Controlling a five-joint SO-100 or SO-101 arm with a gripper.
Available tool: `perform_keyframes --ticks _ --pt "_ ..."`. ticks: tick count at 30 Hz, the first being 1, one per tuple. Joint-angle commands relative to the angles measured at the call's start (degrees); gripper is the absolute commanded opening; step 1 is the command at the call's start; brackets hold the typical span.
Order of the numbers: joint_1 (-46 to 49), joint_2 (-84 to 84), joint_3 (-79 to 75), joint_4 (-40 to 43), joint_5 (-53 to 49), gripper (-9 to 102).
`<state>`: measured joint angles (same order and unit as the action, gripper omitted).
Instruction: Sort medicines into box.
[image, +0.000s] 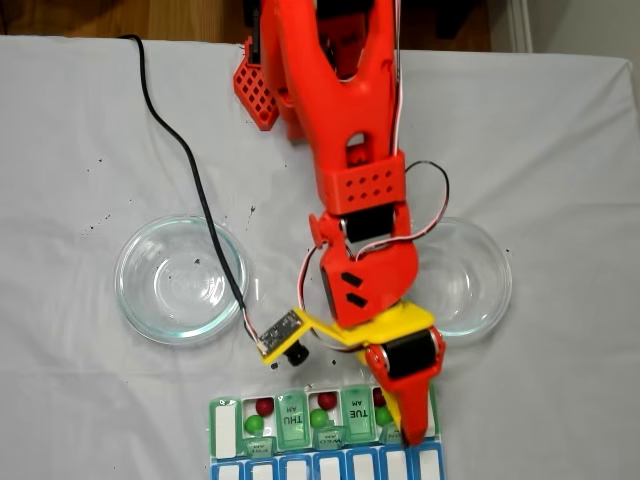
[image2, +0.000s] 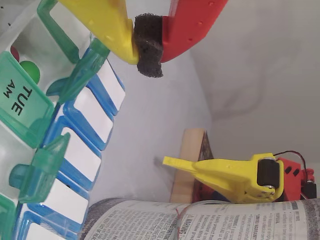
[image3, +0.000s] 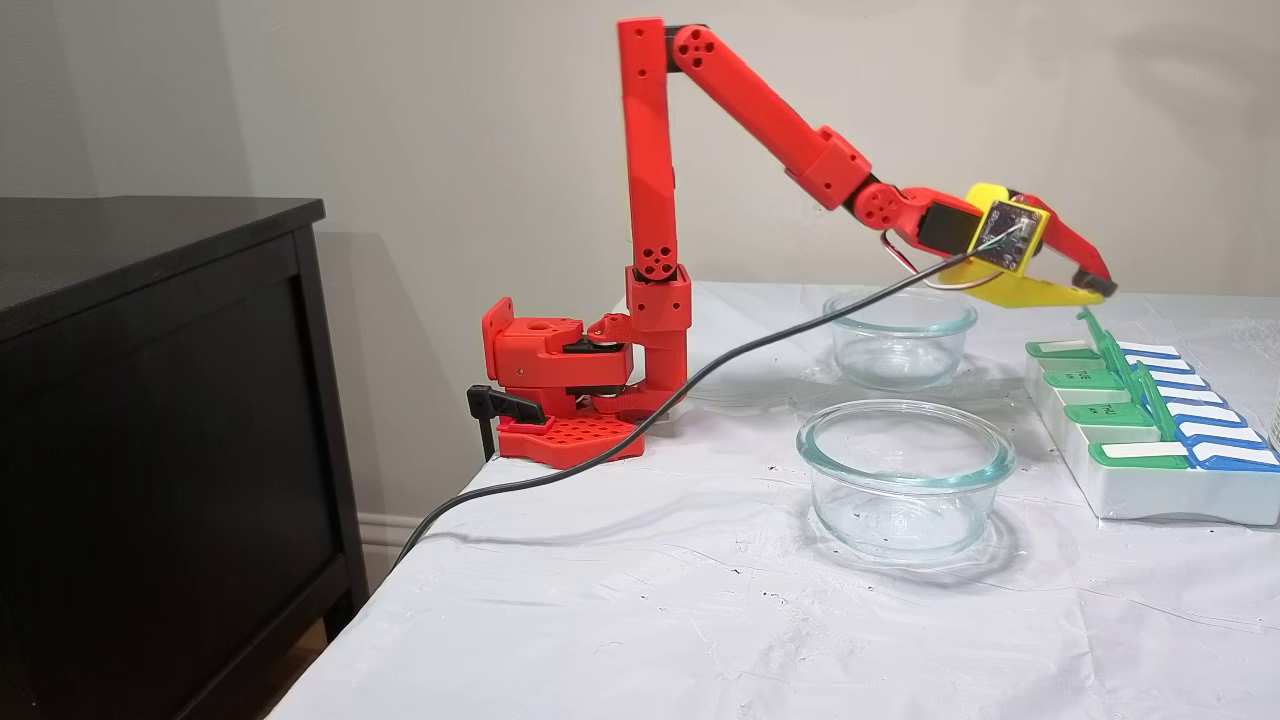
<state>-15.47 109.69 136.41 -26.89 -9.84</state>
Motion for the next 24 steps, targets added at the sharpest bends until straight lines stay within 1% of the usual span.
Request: perform_keyframes --ticks 1,5,15,20,24 --pt "-0.62 1.49 -5.89 -1.58 -0.97 0" --pt "-0.88 2.37 -5.71 0.53 -1.14 0" --pt "0.79 4.22 -7.82 10.02 -0.79 0" --pt "1.05 5.27 -9.4 19.16 -0.35 0" --pt "0.35 6.06 -9.23 23.73 -0.62 0"
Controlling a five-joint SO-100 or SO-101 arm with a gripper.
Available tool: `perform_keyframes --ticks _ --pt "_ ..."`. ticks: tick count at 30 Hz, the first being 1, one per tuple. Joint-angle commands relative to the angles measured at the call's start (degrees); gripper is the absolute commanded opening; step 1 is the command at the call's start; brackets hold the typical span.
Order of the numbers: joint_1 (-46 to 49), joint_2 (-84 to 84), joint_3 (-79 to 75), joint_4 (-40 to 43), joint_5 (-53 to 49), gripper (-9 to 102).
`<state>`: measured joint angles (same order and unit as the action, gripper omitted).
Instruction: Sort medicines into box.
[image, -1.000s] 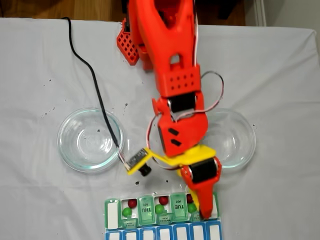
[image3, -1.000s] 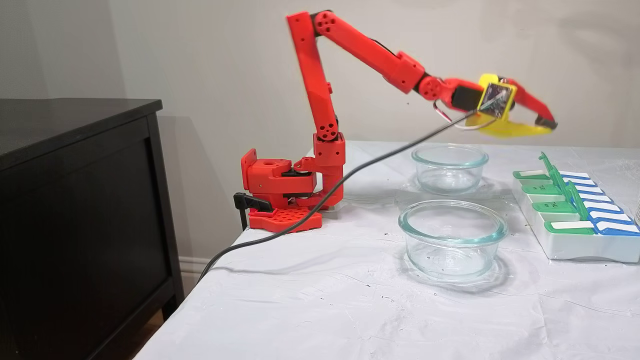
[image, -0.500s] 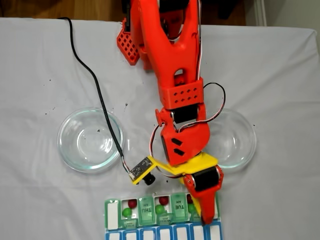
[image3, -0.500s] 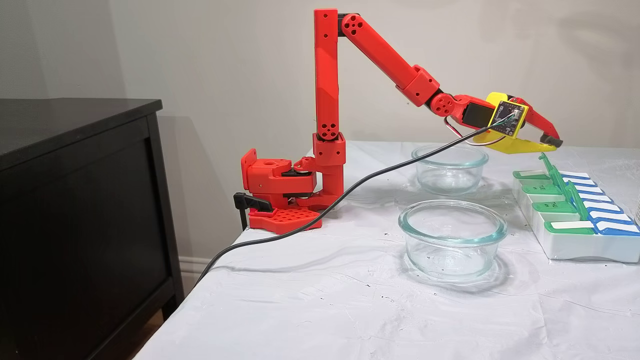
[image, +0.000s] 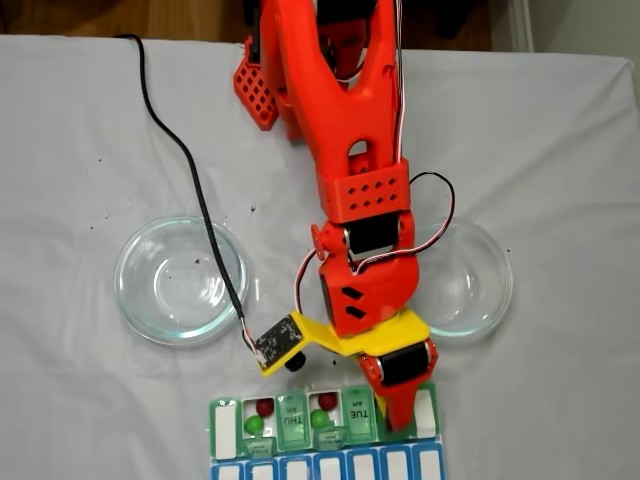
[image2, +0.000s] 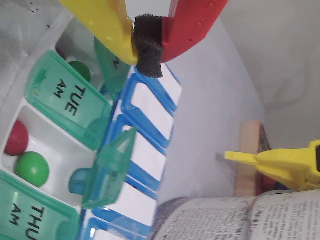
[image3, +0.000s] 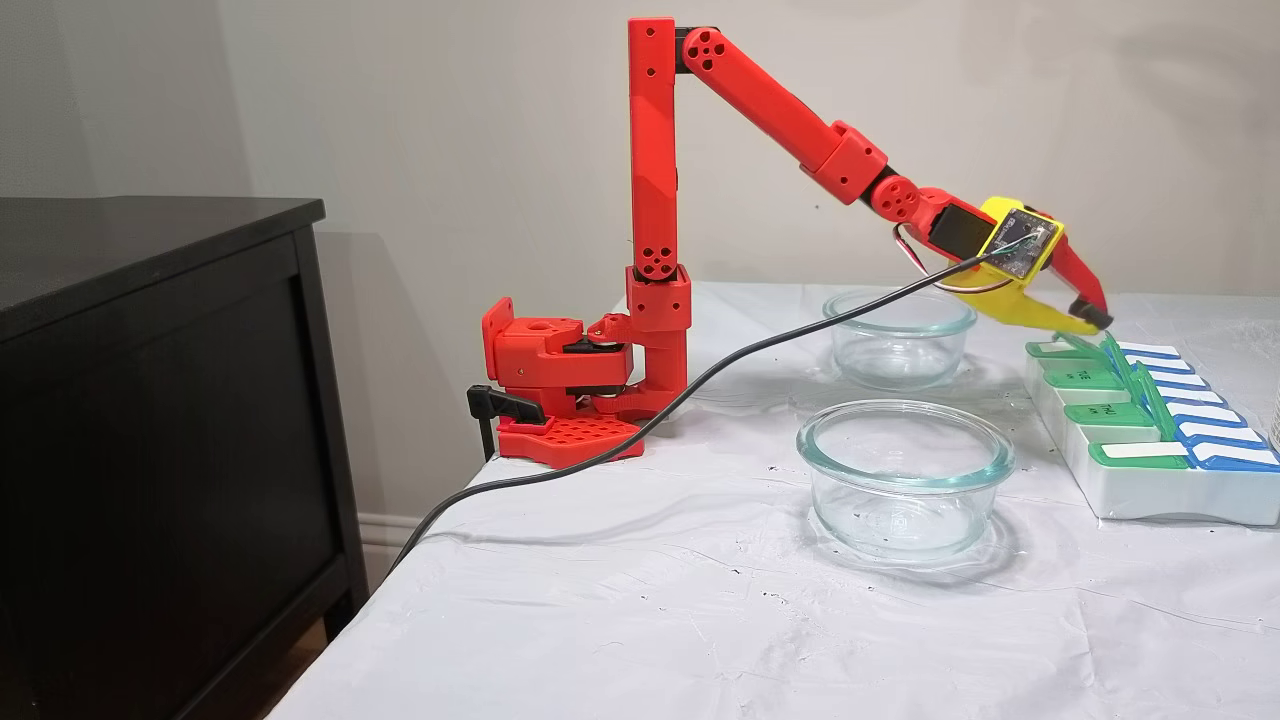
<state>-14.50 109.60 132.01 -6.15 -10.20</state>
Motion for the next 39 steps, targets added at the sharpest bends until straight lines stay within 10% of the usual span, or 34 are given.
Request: perform_keyframes --ticks 1,39 --pt "-0.88 6.06 -4.83 3.78 -0.18 0" --pt "-2.55 -2.11 -9.67 25.31 -1.76 0"
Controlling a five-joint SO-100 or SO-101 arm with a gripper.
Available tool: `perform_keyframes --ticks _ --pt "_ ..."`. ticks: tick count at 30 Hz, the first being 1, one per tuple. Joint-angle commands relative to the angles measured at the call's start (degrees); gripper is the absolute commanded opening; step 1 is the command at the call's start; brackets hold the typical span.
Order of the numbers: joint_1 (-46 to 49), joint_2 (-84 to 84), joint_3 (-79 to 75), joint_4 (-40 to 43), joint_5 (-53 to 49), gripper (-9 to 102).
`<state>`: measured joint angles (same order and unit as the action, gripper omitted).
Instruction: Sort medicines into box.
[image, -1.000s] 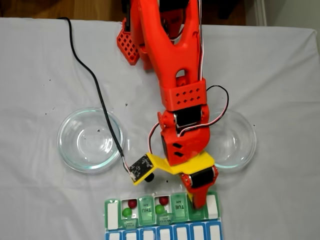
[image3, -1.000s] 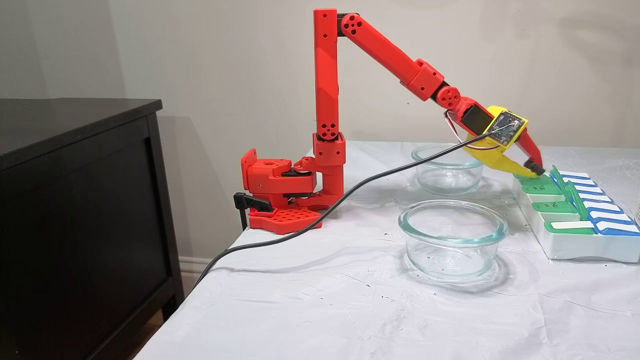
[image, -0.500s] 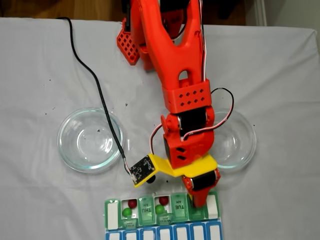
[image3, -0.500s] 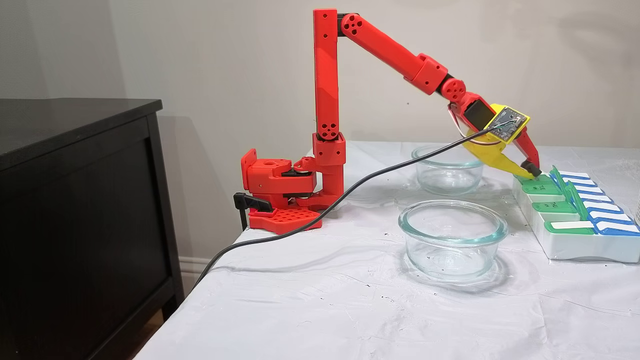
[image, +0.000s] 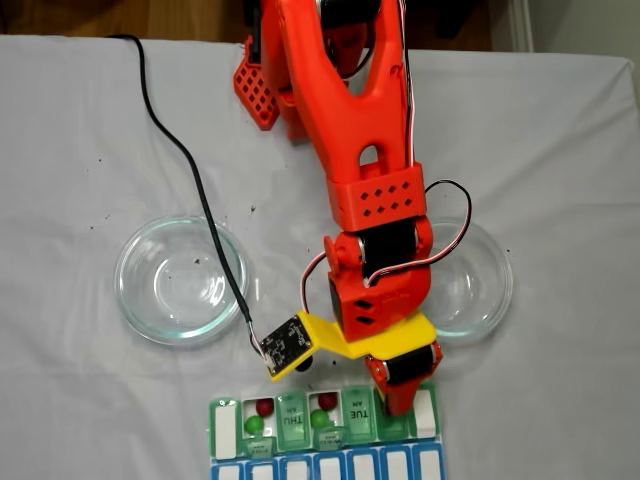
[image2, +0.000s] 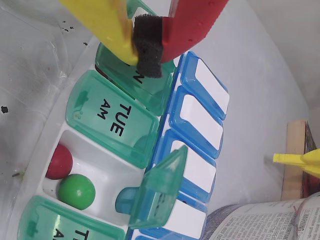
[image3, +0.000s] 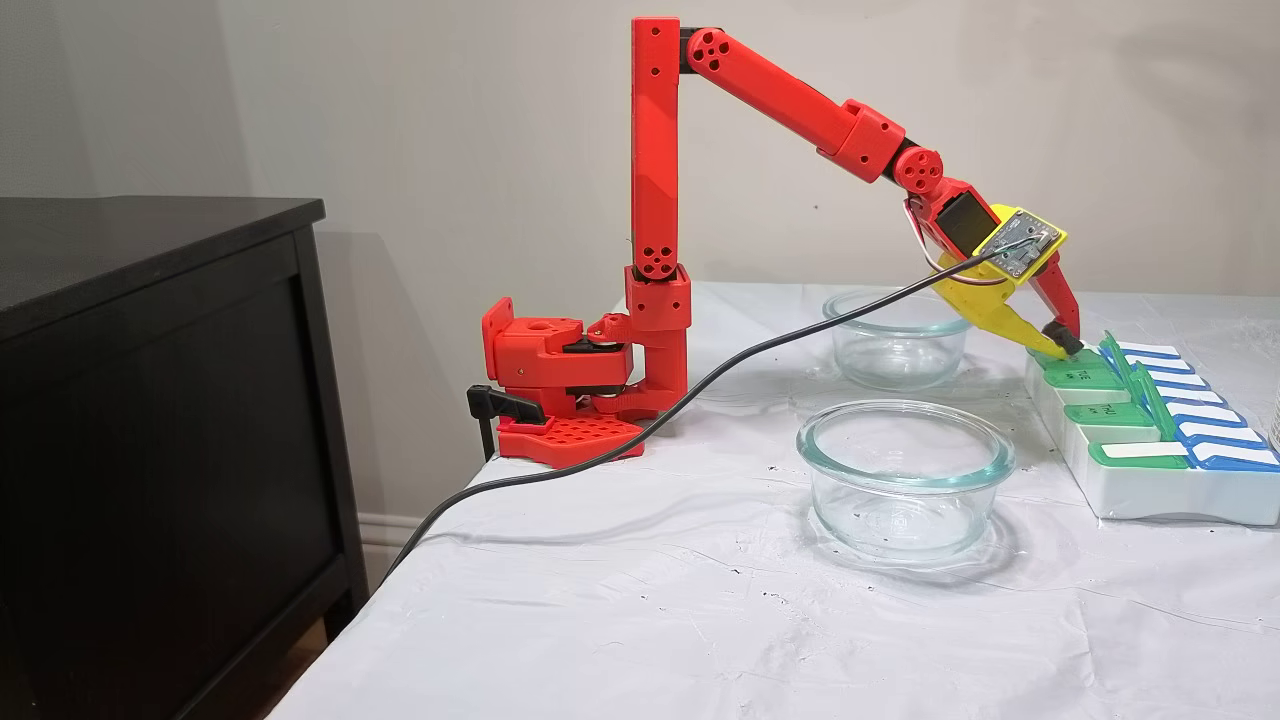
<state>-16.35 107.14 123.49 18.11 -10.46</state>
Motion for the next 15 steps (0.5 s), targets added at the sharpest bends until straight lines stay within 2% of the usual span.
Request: perform_keyframes --ticks 1,5,10,15 --pt "-0.79 0.0 -1.41 1.85 -2.02 0" --pt "-1.32 -3.69 -4.75 6.86 -2.99 0" --pt "-1.41 -5.62 -6.5 9.14 -2.29 0" --pt "-0.97 -3.96 -5.89 8.09 -1.23 0"
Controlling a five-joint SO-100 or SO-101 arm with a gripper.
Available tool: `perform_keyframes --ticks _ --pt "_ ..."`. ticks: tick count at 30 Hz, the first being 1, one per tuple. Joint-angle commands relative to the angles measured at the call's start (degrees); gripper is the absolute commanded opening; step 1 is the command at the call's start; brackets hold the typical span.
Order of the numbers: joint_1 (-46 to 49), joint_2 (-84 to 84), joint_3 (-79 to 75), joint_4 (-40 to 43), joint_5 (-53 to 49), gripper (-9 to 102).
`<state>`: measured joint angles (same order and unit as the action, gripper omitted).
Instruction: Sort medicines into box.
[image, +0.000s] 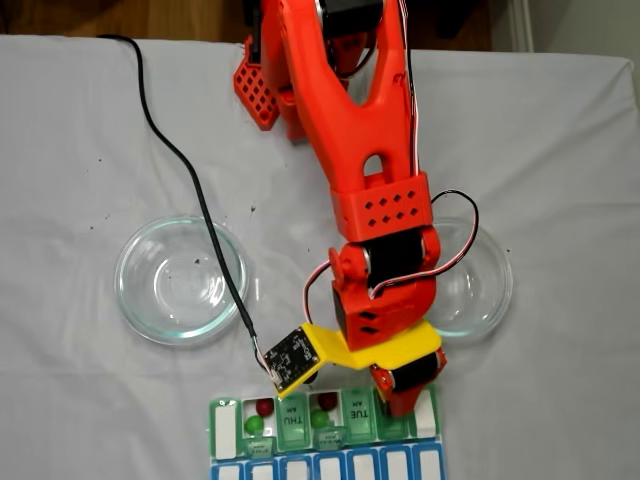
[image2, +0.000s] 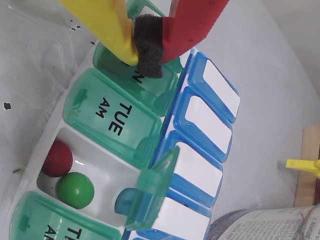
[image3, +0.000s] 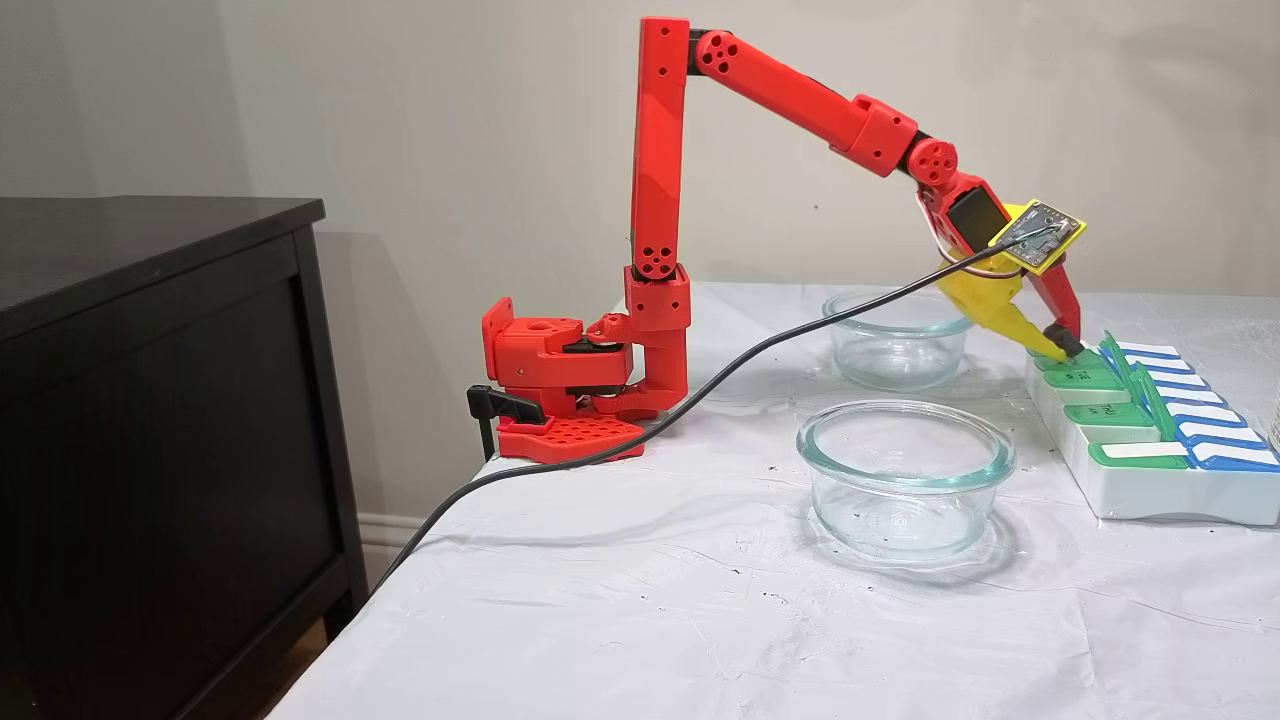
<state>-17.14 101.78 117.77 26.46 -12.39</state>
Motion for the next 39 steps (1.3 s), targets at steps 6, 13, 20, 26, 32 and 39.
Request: perform_keyframes --ticks 6,13,20,26,32,39 --pt "2.99 13.27 5.45 -13.27 2.11 0" --pt "8.0 27.77 14.59 -27.6 3.6 0" --pt "10.55 28.65 15.12 -32.78 2.64 0" --pt "12.57 21.62 12.92 -35.95 2.64 0" --pt "13.89 16.79 9.76 -34.01 3.6 0" --pt "14.15 12.48 6.86 -30.32 6.59 0"
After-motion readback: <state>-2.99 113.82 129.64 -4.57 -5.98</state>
